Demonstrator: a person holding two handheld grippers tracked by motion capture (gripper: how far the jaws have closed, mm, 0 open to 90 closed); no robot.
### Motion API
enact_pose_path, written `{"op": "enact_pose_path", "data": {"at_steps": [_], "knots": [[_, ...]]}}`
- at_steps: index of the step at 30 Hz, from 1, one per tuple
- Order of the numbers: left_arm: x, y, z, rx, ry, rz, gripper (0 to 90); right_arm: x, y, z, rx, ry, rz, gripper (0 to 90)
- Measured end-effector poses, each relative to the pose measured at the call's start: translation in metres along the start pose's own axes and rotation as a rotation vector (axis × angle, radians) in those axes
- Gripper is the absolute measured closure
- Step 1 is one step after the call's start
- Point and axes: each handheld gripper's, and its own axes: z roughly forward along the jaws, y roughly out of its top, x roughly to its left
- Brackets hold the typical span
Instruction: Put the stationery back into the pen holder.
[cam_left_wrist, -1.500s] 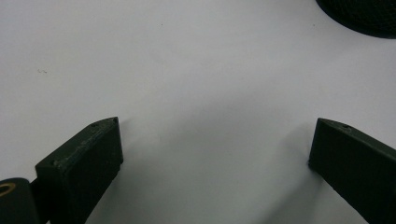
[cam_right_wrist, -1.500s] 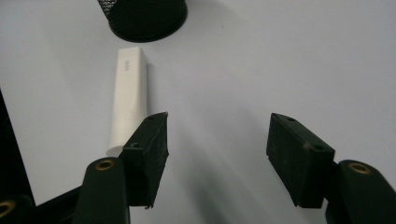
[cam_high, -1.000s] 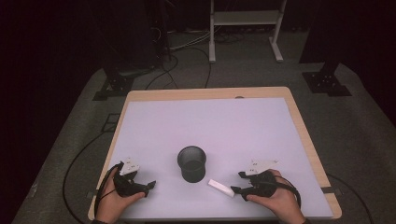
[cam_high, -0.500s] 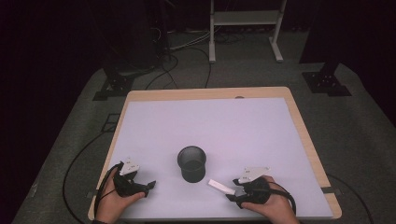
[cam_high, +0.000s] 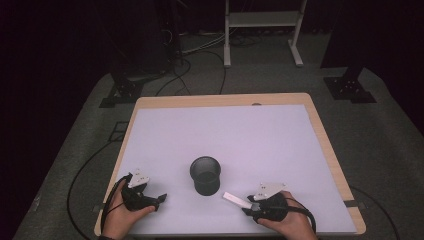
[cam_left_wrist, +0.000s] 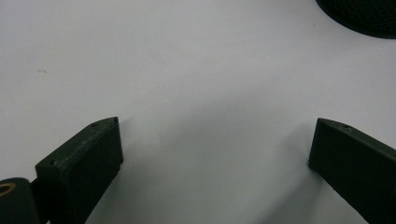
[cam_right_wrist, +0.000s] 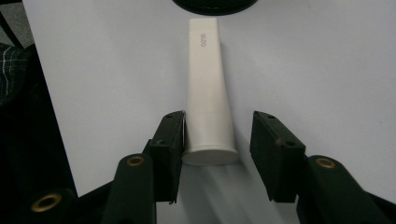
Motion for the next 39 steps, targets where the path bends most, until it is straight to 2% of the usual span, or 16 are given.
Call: {"op": "enact_pose_path", "data": {"at_steps": [9,16,20,24,39], "knots": [[0.0,0.0,0.0,0.0,0.0,0.0,2.1,-0.003,-0.002,-0.001,-0.012,-0.01,0.006,63.4],[0.0,0.0,0.0,0.0,-0.001,-0.001,2.1,-0.004,-0.002,-0.001,-0.011,-0.004,0.021,64.1],[0.0,0.0,0.0,0.0,-0.001,-0.001,2.1,-0.008,-0.001,-0.002,-0.011,0.019,0.047,64.2],[0.0,0.0,0.0,0.0,-0.001,-0.002,2.1,-0.011,0.0,-0.007,-0.025,0.018,0.06,64.2],[0.0,0.0,0.0,0.0,-0.001,-0.002,2.1,-0.018,0.01,-0.026,-0.065,0.002,0.063,64.3]]}}
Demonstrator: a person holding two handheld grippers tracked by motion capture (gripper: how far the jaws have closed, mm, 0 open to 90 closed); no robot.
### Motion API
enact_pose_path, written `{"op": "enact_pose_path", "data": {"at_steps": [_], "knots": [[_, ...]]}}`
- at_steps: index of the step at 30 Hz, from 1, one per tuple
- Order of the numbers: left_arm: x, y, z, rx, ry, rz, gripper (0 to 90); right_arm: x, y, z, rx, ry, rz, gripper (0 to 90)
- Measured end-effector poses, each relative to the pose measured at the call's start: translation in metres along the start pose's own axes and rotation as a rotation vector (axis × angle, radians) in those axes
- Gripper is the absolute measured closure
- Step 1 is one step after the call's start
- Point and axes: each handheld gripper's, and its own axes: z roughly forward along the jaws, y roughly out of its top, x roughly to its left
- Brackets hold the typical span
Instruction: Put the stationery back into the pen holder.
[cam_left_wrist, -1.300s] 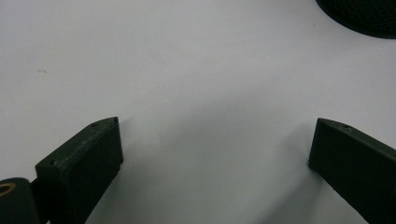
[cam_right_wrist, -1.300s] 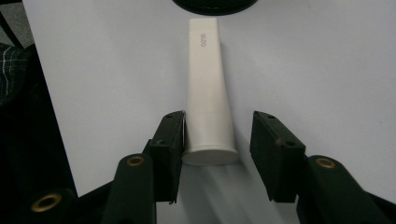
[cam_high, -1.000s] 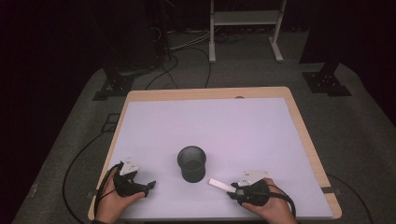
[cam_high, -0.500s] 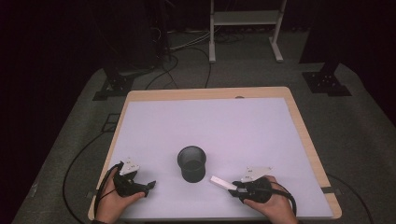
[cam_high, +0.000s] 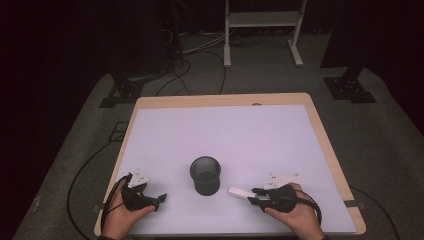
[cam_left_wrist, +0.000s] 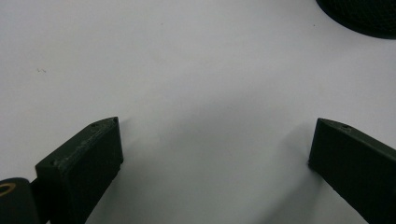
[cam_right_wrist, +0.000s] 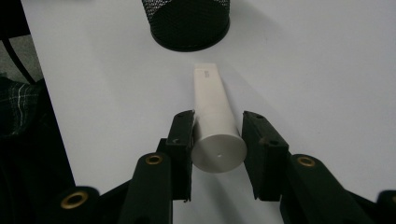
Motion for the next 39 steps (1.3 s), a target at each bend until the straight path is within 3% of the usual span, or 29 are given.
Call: {"op": "enact_pose_path", "data": {"at_steps": [14,39], "knots": [[0.0,0.0,0.0,0.0,-0.001,0.0,2.1,-0.007,0.011,-0.016,-0.032,-0.006,0.014,64.3],[0.0,0.0,0.0,0.001,-0.001,0.0,2.1,-0.02,0.047,-0.049,-0.084,-0.002,0.028,64.3]]}}
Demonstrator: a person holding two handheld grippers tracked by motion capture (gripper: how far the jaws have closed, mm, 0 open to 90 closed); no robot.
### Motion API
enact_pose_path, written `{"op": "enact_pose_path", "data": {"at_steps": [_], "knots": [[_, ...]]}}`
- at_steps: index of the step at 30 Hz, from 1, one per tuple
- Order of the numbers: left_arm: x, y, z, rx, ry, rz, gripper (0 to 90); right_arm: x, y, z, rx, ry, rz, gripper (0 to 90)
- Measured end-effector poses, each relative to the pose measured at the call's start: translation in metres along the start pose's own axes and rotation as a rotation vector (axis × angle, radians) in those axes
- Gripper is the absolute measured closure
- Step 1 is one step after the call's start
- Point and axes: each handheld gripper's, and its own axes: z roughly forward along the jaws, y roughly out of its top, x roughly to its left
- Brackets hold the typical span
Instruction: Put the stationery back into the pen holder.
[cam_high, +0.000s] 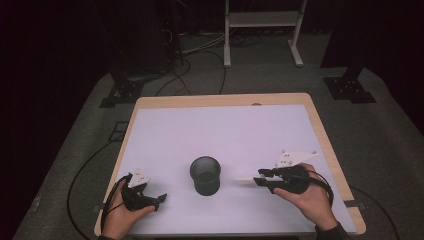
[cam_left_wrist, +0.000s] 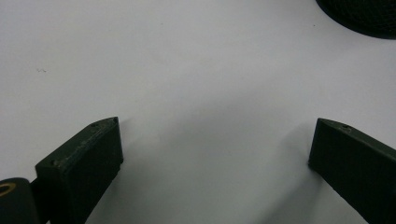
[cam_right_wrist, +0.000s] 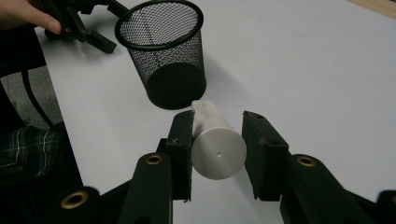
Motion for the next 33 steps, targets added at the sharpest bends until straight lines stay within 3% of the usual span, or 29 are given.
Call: {"op": "enact_pose_path", "data": {"at_steps": [7,20,33], "knots": [[0.0,0.0,0.0,0.003,0.0,0.002,2.1,-0.004,0.011,-0.007,-0.017,0.006,0.002,64.3],[0.0,0.0,0.0,0.003,-0.002,0.0,2.1,-0.003,0.038,-0.017,-0.082,0.029,-0.04,64.3],[0.0,0.0,0.0,0.002,-0.001,0.0,2.1,0.0,0.065,-0.014,-0.121,0.064,-0.086,64.3]]}}
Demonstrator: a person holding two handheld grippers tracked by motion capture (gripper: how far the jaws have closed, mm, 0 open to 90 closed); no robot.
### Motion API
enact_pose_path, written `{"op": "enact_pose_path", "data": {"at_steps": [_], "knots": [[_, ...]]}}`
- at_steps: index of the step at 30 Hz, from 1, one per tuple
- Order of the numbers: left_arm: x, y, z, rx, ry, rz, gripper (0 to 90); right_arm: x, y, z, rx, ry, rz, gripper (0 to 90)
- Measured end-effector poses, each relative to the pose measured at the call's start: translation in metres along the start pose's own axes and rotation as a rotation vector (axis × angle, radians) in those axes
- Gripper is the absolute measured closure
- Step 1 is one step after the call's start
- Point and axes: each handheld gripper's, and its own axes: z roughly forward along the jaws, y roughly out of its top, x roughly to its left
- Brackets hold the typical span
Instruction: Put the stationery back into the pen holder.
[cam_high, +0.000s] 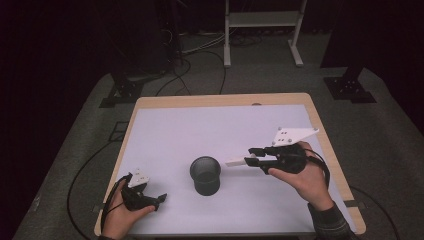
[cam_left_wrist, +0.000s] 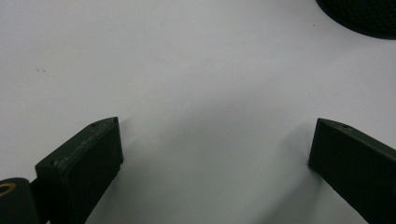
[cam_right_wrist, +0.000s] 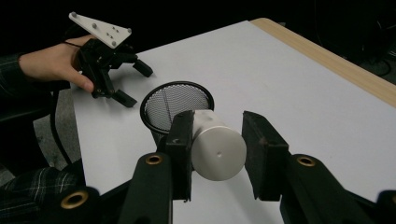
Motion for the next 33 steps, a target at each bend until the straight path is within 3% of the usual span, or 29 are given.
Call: {"op": "enact_pose_path", "data": {"at_steps": [13,33], "knots": [[0.0,0.0,0.0,-0.002,0.0,-0.002,2.1,0.005,0.019,0.02,-0.007,0.051,-0.025,64.3],[0.0,0.0,0.0,-0.001,-0.002,-0.003,2.1,-0.002,0.027,0.074,0.095,0.111,-0.026,64.2]]}}
